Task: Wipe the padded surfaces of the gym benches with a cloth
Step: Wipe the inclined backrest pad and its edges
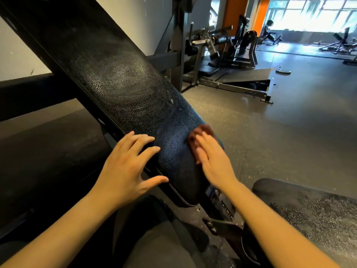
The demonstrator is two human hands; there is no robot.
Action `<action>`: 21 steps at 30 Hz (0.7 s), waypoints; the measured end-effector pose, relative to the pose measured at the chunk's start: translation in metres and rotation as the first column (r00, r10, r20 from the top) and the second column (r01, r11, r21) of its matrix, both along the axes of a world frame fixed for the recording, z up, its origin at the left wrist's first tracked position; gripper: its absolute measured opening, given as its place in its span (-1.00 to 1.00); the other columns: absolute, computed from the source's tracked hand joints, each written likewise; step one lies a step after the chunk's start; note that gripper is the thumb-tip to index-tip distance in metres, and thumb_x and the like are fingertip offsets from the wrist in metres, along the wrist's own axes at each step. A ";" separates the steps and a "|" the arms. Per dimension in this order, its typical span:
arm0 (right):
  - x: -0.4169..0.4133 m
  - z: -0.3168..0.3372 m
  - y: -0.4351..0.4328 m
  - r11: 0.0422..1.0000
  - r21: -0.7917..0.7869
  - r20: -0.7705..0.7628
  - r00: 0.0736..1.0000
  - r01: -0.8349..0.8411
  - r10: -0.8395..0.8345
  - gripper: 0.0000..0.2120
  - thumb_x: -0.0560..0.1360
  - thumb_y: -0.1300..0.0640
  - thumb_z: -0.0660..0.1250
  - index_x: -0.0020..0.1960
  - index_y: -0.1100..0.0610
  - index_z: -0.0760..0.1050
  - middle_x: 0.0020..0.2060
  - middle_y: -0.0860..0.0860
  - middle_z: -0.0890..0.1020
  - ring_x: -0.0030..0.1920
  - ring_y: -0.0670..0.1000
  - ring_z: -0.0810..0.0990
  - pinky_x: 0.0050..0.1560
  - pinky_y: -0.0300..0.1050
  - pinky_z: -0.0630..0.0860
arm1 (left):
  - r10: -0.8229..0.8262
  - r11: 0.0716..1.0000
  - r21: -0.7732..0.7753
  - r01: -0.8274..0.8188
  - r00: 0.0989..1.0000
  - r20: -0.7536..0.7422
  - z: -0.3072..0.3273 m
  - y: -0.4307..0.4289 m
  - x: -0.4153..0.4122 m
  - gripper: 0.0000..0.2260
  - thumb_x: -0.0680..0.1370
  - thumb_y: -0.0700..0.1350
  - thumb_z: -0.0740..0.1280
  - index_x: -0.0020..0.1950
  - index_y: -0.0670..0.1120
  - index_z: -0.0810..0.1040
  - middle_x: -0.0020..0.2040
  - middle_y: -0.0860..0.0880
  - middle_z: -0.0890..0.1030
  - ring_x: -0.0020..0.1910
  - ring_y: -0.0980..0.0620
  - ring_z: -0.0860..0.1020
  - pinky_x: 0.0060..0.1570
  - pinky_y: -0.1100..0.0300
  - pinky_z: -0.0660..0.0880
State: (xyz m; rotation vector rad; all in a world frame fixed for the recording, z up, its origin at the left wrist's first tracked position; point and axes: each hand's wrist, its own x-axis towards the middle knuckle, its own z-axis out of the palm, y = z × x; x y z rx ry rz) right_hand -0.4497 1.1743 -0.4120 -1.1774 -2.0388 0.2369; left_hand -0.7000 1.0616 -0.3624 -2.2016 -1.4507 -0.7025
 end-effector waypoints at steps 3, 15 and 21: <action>-0.008 0.024 0.049 0.987 -0.119 -0.017 0.994 0.105 -0.108 -0.55 0.70 0.03 0.07 0.51 0.16 0.40 0.55 0.09 0.35 0.56 0.13 0.28 0.58 0.03 0.15 | -0.003 1.000 -0.019 0.003 1.000 -0.023 0.004 -0.003 0.000 -0.34 0.44 0.39 0.38 0.28 -0.11 0.63 0.33 -0.09 0.56 0.36 -0.17 0.50 0.49 -0.20 0.30; -0.029 0.023 -0.006 0.978 0.126 0.156 0.977 -0.166 0.146 -0.46 0.65 -0.14 0.11 0.51 0.11 0.42 0.55 0.08 0.34 0.58 0.10 0.25 0.59 0.05 0.15 | 0.138 0.989 0.057 -0.137 0.990 -0.001 0.035 0.000 -0.046 -0.22 0.41 0.44 0.35 0.35 -0.16 0.58 0.43 -0.17 0.48 0.44 -0.21 0.43 0.49 -0.25 0.26; -0.063 0.050 0.044 0.995 -0.056 -0.010 0.996 0.084 -0.085 -0.43 0.61 -0.10 0.03 0.47 0.18 0.45 0.50 0.15 0.41 0.52 0.19 0.32 0.57 0.09 0.17 | 0.188 0.979 0.067 -0.192 0.981 0.056 0.040 -0.003 -0.050 -0.24 0.40 0.43 0.36 0.34 -0.14 0.58 0.40 -0.14 0.49 0.41 -0.19 0.44 0.51 -0.21 0.25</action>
